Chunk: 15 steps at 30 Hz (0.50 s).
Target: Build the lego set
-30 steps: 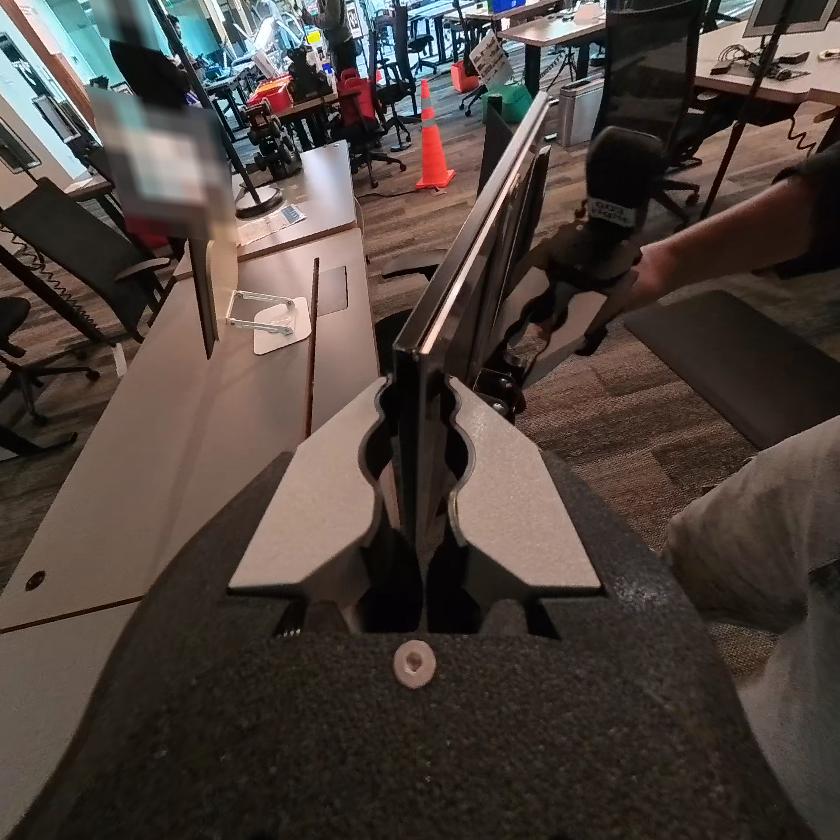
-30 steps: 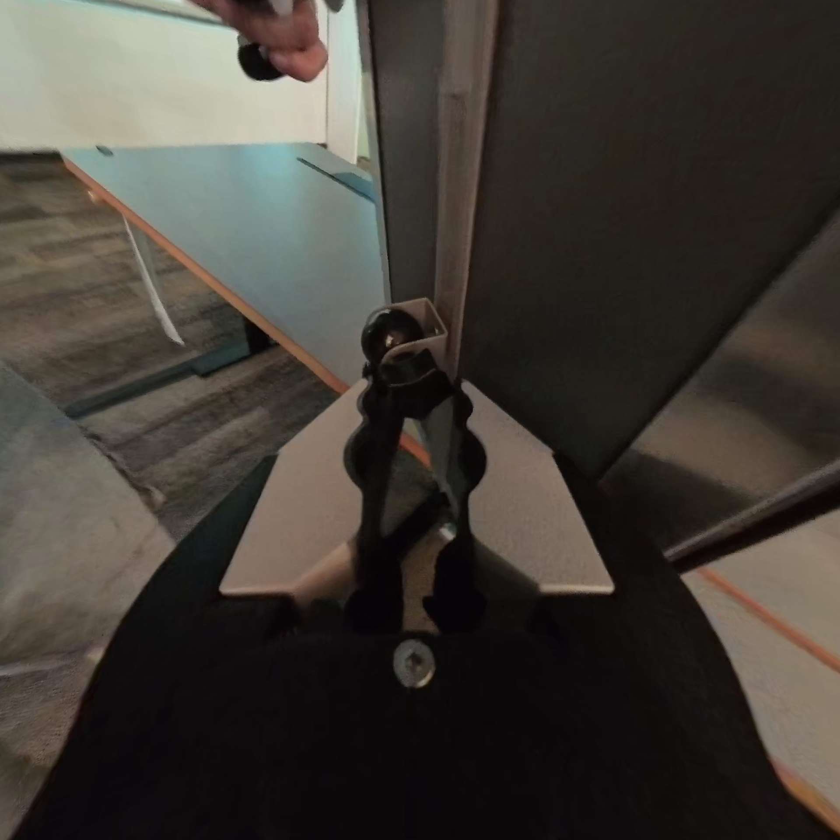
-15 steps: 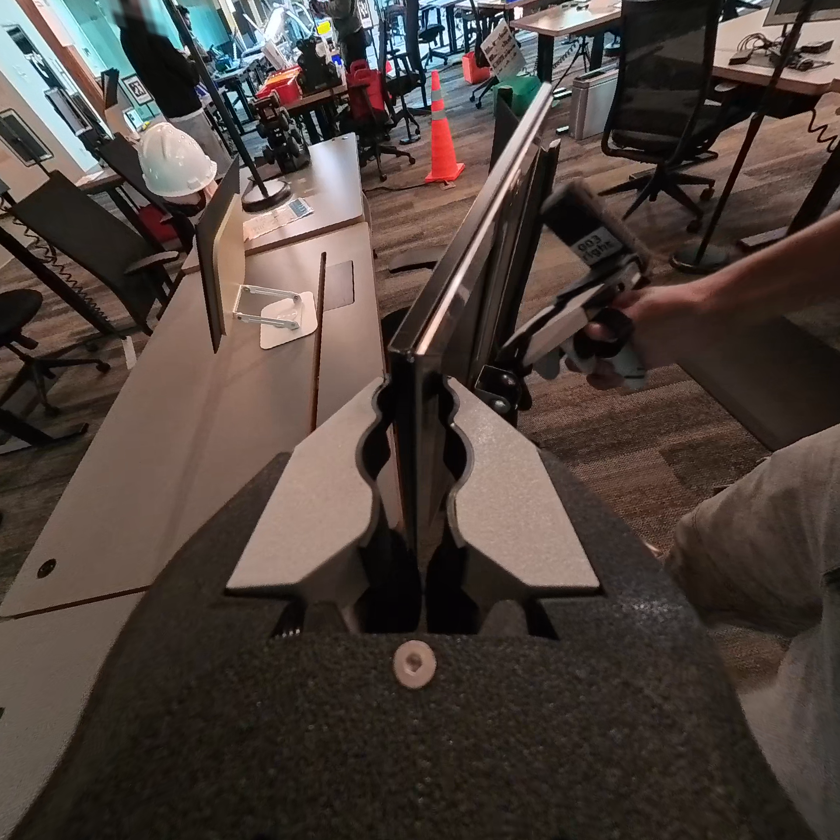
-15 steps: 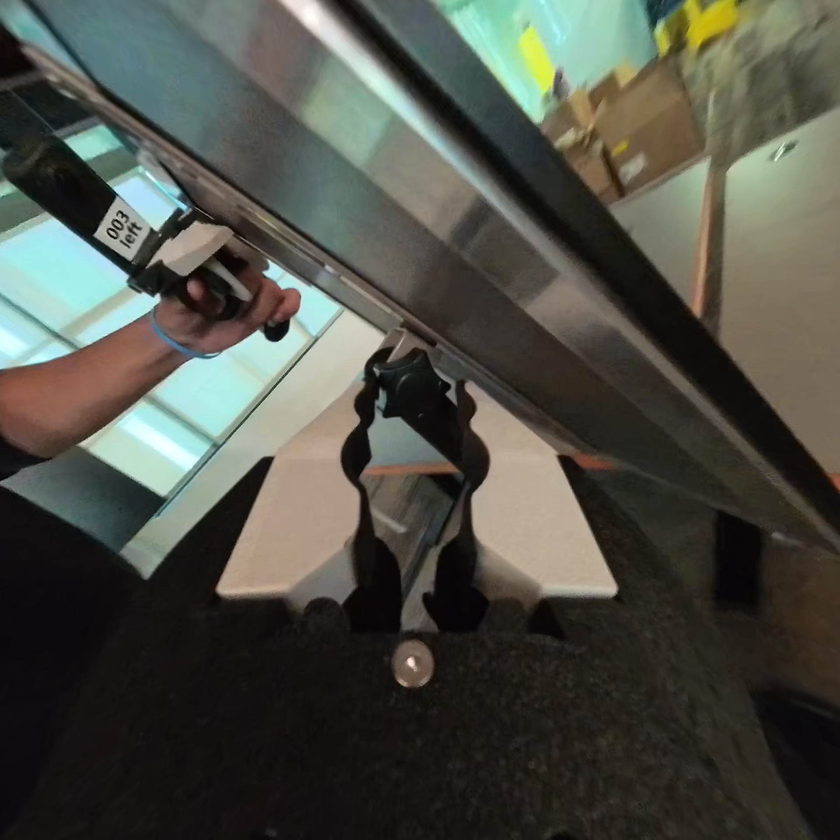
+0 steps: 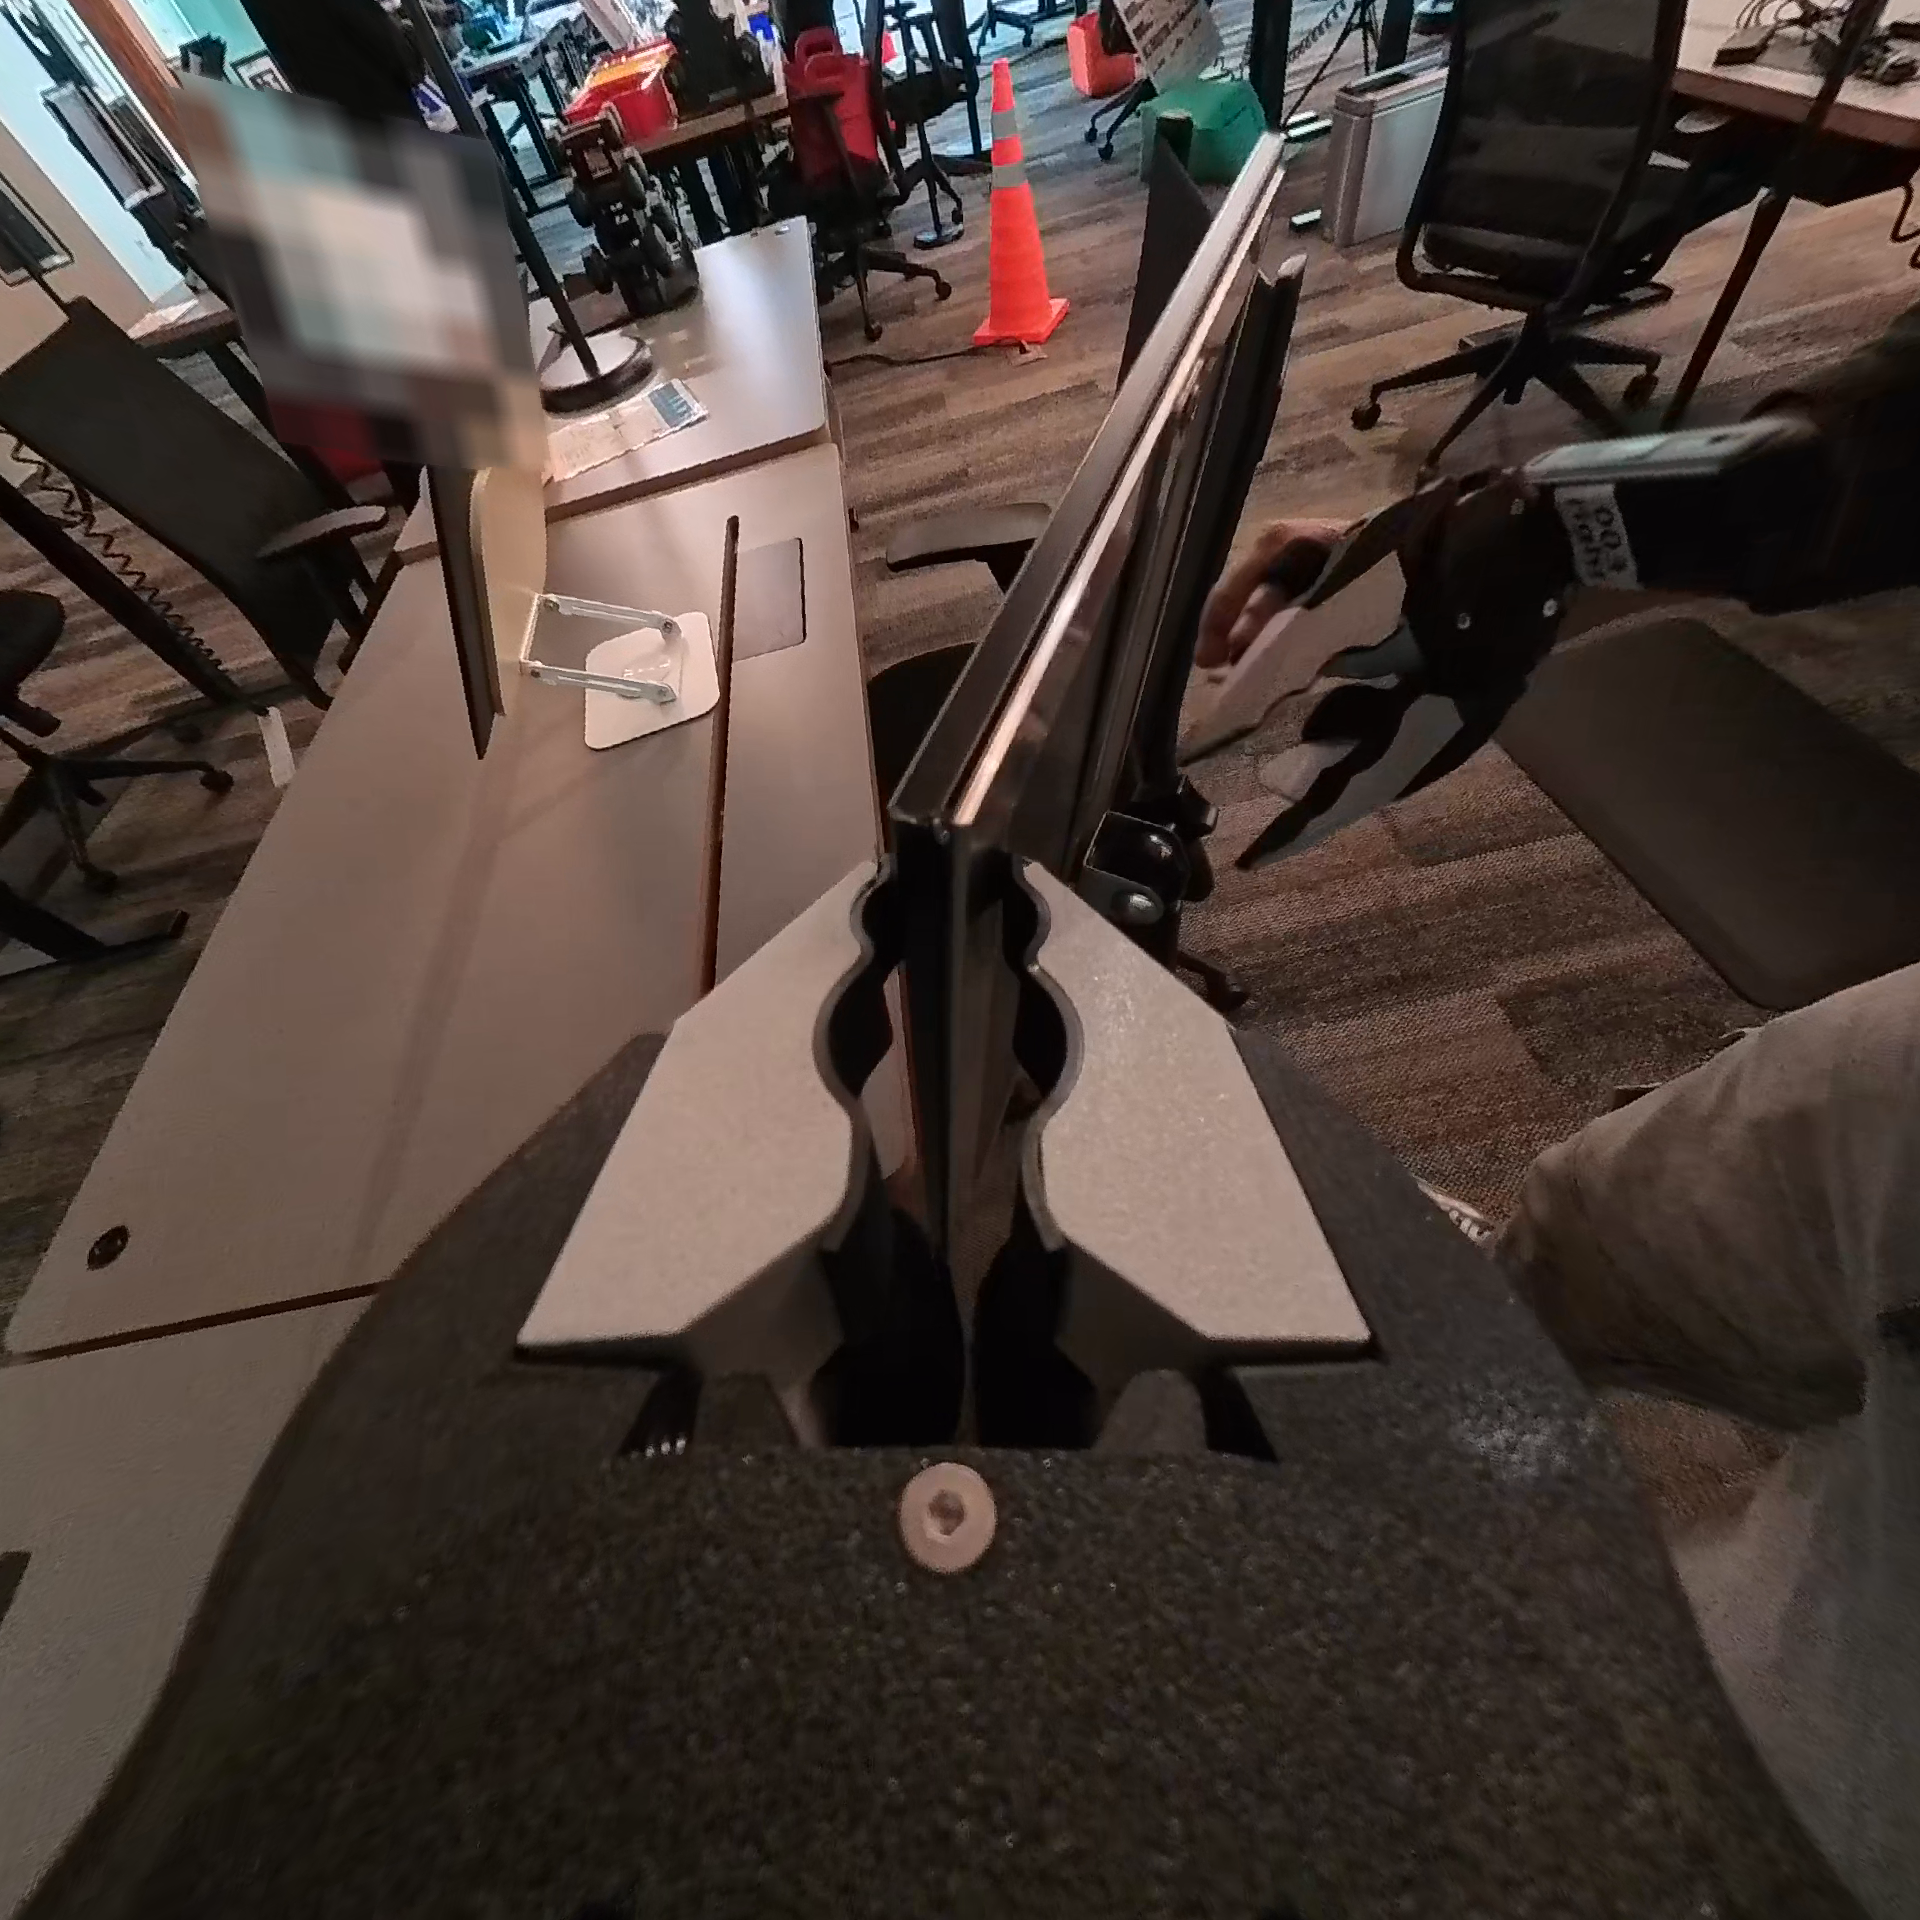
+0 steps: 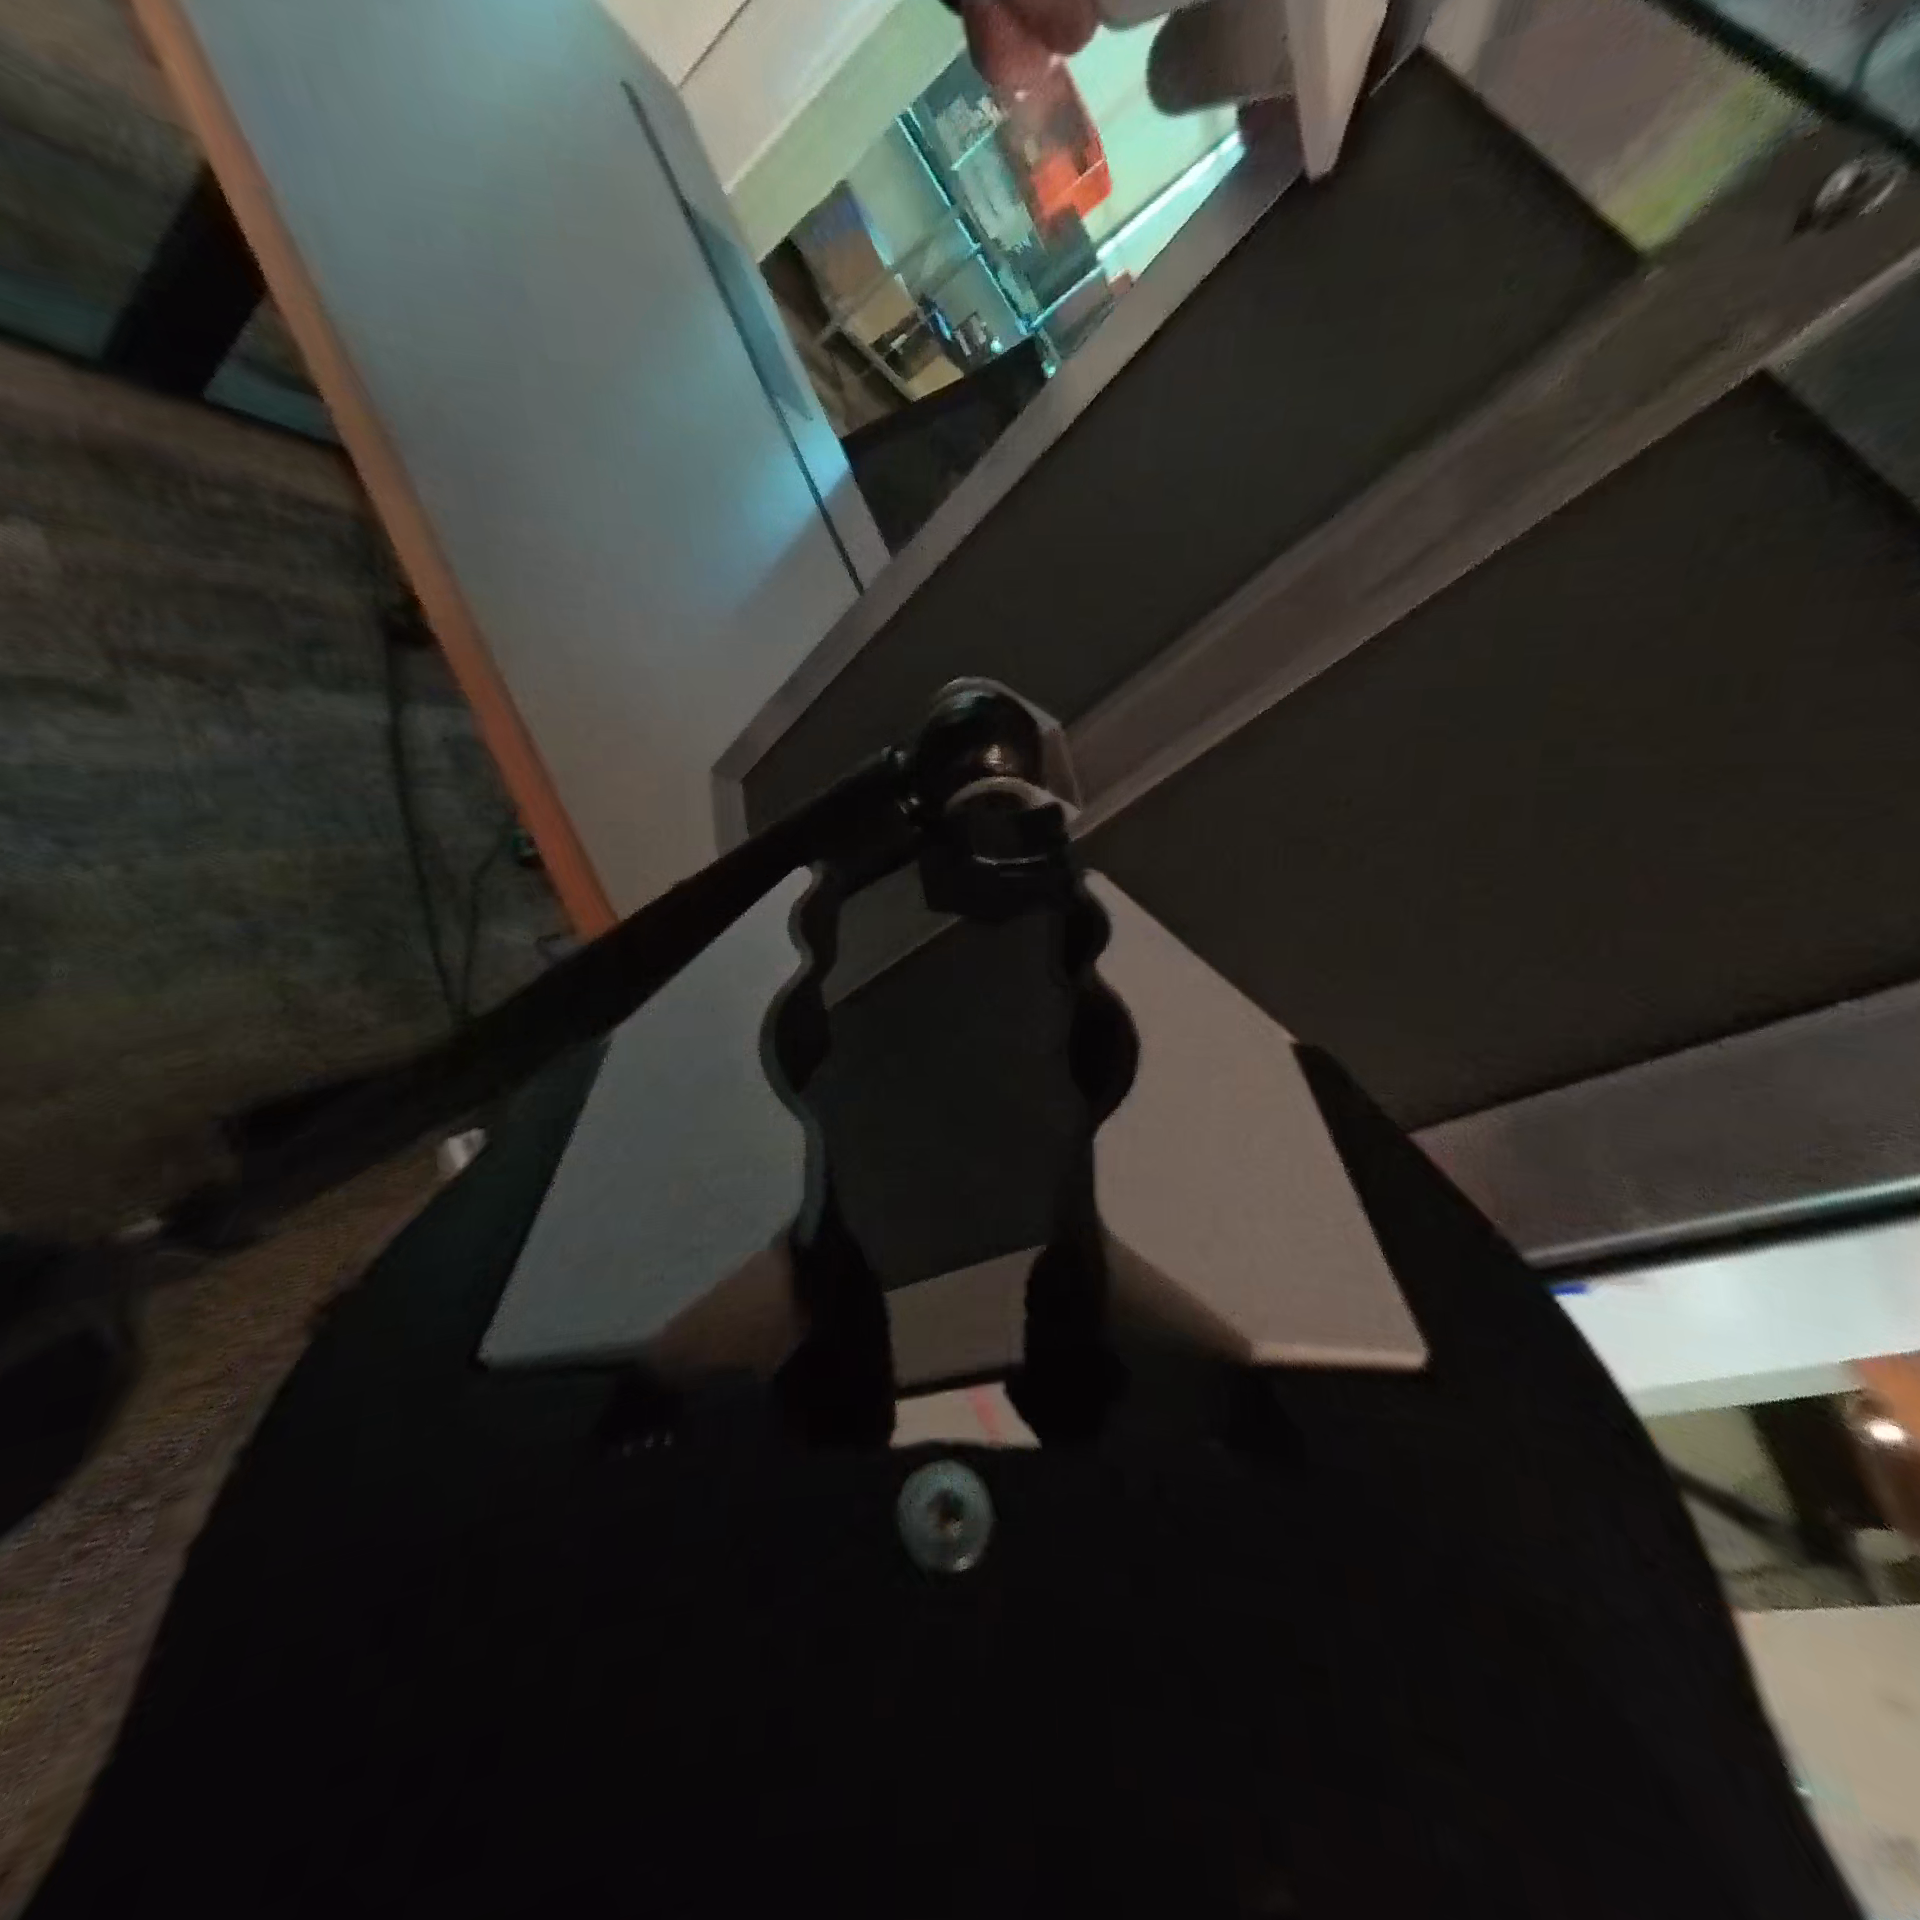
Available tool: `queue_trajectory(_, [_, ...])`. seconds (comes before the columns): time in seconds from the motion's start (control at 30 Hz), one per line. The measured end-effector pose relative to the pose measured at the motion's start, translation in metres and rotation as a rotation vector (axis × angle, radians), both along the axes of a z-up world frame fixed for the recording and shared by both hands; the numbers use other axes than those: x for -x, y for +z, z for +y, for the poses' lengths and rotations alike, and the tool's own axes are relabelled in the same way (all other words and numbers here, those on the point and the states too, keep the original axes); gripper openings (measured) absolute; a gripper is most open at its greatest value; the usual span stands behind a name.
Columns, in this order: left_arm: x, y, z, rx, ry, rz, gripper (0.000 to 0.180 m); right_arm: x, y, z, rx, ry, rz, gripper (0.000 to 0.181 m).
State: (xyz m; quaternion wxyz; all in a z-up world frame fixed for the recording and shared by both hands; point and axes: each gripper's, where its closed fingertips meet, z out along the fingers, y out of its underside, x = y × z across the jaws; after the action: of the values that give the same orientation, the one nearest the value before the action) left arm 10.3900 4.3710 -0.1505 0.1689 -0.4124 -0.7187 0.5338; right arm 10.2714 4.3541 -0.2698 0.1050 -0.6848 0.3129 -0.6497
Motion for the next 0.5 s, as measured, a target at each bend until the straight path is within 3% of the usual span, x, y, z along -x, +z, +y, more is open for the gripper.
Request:
queue_trajectory(0.17, [0.003,0.0,-0.002,-0.007,0.016,-0.02,0.016,-0.013,-0.004,-0.009,0.109,0.033,0.023,0.046])
queue_trajectory(0.23, [0.002,-0.001,-0.002,-0.008,0.029,-0.023,0.017,-0.015,0.001,-0.016,0.125,0.008,0.004,0.031])
queue_trajectory(0.3, [0.0,-0.001,-0.001,-0.007,0.042,-0.028,0.017,-0.015,0.001,-0.015,0.067,0.006,0.0,0.031])
queue_trajectory(0.5, [0.002,0.0,0.001,-0.002,0.048,-0.039,0.017,-0.011,0.001,-0.012,-0.622,0.038,-0.081,0.031])
